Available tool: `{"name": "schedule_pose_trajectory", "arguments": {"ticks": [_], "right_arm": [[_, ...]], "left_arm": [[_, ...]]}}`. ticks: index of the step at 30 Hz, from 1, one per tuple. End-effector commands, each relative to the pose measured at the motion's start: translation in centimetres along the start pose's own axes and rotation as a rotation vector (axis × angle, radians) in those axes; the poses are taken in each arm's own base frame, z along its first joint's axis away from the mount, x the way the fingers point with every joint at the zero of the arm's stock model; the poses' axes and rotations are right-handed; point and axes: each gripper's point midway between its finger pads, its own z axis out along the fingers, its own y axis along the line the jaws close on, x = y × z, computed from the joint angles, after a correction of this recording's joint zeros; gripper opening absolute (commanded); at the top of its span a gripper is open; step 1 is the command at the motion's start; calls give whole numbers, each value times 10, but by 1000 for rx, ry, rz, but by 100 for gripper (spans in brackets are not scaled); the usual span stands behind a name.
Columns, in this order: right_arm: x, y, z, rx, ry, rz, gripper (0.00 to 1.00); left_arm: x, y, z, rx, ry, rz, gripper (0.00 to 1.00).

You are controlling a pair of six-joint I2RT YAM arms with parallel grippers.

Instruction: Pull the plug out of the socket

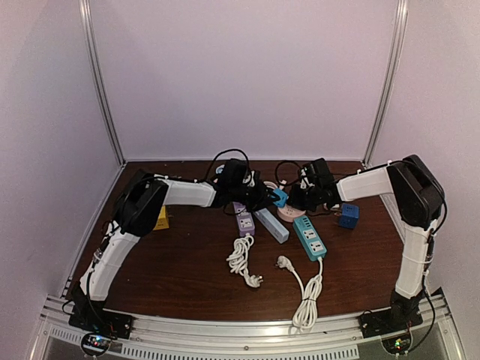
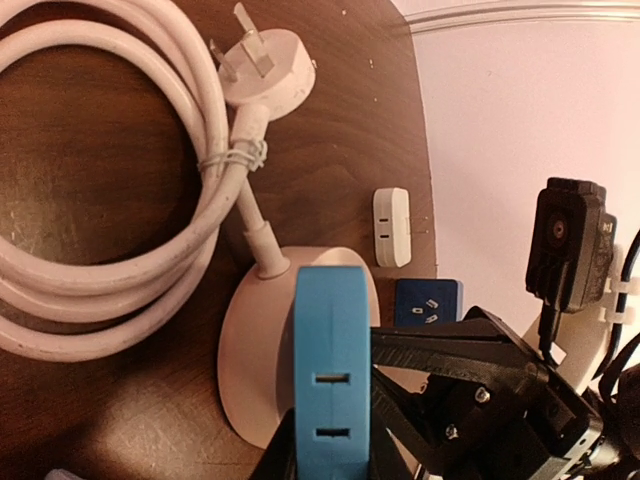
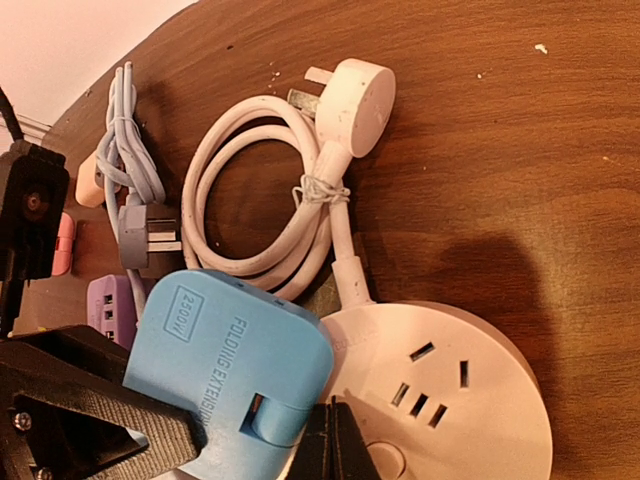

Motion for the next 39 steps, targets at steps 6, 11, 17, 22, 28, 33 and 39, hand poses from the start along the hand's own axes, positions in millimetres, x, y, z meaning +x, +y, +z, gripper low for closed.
{"name": "schedule_pose_trajectory", "arguments": {"ticks": [6, 11, 17, 22, 28, 33, 39], "right_arm": [[74, -60, 12, 208, 221, 16, 0], [75, -59, 14, 199, 228, 22, 0], [76, -56, 17, 170, 239, 42, 0], [74, -52, 19, 151, 243, 51, 0], [72, -52, 22, 142, 249, 63, 0], [72, -52, 22, 137, 251, 72, 0], [74, -55, 22, 140, 251, 79, 0]], "left_arm": [[-24, -102, -27, 291, -57, -26, 0], [-25, -102, -29, 264, -61, 12, 0], [-24, -99, -31, 183, -64, 156, 0], [-21, -98, -32, 127, -58, 255, 0], [-17, -105, -33, 98, -63, 338, 0], [-18, -106, -34, 103, -66, 338, 0], [-23, -113, -38, 207, -80, 200, 0]]}}
